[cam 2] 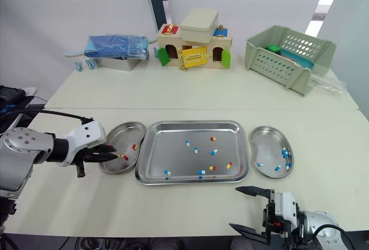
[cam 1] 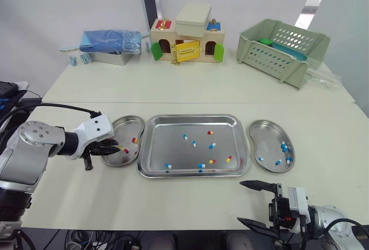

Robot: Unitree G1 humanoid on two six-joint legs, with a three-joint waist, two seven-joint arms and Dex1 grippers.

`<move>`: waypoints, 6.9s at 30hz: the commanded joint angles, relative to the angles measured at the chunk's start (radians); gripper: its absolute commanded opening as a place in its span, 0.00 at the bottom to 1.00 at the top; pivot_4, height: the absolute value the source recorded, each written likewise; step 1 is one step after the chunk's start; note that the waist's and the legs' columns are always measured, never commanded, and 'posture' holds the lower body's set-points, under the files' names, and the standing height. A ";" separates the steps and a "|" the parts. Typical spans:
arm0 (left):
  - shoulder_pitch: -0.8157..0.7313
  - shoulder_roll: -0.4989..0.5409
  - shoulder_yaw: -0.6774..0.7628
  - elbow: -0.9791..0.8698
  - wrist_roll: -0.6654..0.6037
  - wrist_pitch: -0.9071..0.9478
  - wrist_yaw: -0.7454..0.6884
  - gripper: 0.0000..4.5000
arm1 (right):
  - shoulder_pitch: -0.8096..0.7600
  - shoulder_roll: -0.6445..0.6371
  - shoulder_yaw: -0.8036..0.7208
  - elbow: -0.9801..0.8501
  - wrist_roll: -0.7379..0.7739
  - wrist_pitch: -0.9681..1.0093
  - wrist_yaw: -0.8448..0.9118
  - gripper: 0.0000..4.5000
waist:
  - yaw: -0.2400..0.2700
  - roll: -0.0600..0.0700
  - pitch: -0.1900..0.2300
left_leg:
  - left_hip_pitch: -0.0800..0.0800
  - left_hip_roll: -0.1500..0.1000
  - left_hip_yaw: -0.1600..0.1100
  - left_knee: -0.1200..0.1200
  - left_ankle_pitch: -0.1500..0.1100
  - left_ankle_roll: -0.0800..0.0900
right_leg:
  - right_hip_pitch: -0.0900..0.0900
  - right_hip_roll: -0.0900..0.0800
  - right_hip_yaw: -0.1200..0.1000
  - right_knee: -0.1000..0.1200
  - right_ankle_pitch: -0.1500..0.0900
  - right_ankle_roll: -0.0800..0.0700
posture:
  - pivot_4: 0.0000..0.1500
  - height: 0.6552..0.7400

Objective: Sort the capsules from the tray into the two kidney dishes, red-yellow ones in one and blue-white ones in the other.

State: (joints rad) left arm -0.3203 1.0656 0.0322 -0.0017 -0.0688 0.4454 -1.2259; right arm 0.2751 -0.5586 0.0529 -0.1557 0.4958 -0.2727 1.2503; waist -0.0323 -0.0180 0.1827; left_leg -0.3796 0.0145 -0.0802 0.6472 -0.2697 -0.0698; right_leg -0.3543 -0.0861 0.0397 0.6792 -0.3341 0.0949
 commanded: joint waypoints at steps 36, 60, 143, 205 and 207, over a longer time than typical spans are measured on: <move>0.646 -0.127 0.825 0.057 -0.195 -0.100 0.160 0.99 | -0.212 -0.396 -0.473 0.371 0.012 0.342 -0.087 1.00 | -0.002 -0.001 0.000 | 0.001 0.000 0.003 -0.001 0.000 0.000 | 0.000 -0.001 0.001 -0.001 0.000 0.000 | 1.00 1.00; 0.710 -0.406 0.756 -0.237 -0.382 -0.358 0.214 0.99 | -0.500 -0.434 -0.381 0.647 -0.124 0.371 -0.033 1.00 | -0.002 -0.001 0.000 | 0.000 0.000 0.003 -0.001 0.000 0.000 | 0.000 -0.002 0.001 -0.001 0.000 0.000 | 1.00 1.00; 1.077 -0.833 0.134 -0.229 -0.433 -1.201 0.352 1.00 | -1.226 0.332 0.691 0.127 -0.384 1.149 -0.374 0.57 | -0.026 0.007 -0.004 | -0.006 -0.001 0.002 -0.001 -0.002 0.003 | -0.004 -0.001 0.002 -0.014 0.004 0.003 | 1.00 1.00; 1.014 -0.665 0.059 -0.271 -0.449 -1.171 0.298 1.00 | -0.937 0.079 0.344 -0.135 -0.291 0.982 -0.150 0.01 | -0.001 0.005 -0.004 | -0.007 -0.001 0.001 -0.001 -0.002 0.003 | -0.002 -0.002 0.000 -0.015 0.004 0.003 | 1.00 1.00; 0.978 -0.635 0.035 -0.266 -0.467 -1.155 0.258 1.00 | -0.863 -0.030 0.249 -0.190 -0.246 0.997 -0.124 0.01 | 0.003 0.005 -0.004 | -0.007 -0.001 0.001 -0.002 -0.002 0.003 | -0.002 -0.002 0.000 -0.015 0.004 0.003 | 1.00 1.00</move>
State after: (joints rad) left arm 0.6660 0.4128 0.0830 -0.2454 -0.5098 -0.7185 -0.9359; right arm -0.6102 -0.5501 0.3838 -0.2764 0.2010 0.7249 1.0983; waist -0.0294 -0.0128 0.1786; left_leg -0.3870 0.0139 -0.0792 0.6456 -0.2721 -0.0664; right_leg -0.3563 -0.0876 0.0391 0.6640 -0.3300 0.0977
